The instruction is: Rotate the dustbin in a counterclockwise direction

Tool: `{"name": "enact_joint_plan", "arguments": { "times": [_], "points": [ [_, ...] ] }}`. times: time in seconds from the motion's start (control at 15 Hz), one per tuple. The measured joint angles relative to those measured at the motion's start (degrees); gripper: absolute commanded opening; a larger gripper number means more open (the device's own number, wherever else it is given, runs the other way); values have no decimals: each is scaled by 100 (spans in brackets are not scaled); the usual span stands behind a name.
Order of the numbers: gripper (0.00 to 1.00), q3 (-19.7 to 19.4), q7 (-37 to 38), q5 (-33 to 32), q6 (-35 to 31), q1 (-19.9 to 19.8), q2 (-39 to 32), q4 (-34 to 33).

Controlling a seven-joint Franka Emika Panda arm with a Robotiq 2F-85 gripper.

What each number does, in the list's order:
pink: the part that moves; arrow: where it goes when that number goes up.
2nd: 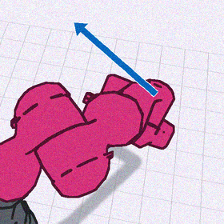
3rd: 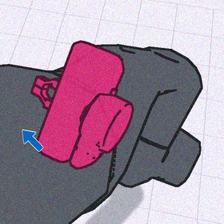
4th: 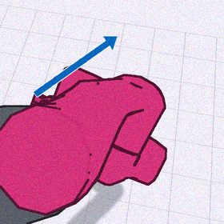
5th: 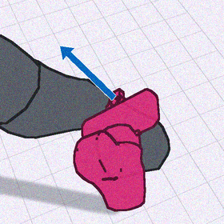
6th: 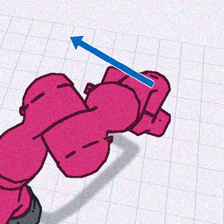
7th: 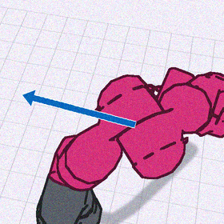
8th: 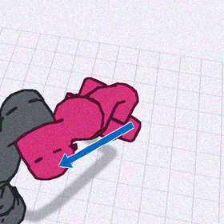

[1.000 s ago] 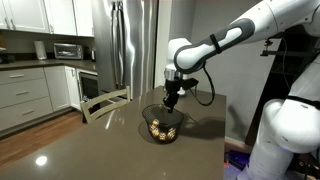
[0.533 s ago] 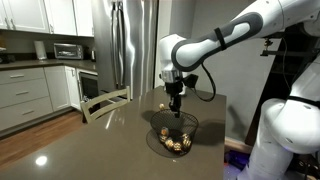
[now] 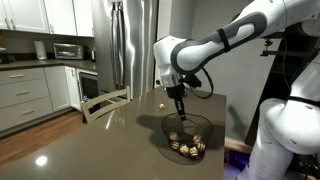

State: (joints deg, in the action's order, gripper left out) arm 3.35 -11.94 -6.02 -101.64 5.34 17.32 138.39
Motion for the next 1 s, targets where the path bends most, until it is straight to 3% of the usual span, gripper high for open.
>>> {"name": "enact_joint_plan", "arguments": {
  "times": [0.67, 0.73, 0.8, 0.87, 0.93, 1.0],
  "points": [
    [2, 247, -1810, -4, 251, 777, -41, -1],
    [11, 281, -1940, -4, 289, 841, -45, -2],
    [33, 314, -2042, -4, 314, 884, -49, -2],
    [36, 336, -2105, -4, 324, 919, -53, -2],
    [12, 355, -2159, -4, 330, 931, -55, -4],
    [17, 361, -2163, -4, 329, 931, -56, -2]
  ]
}}
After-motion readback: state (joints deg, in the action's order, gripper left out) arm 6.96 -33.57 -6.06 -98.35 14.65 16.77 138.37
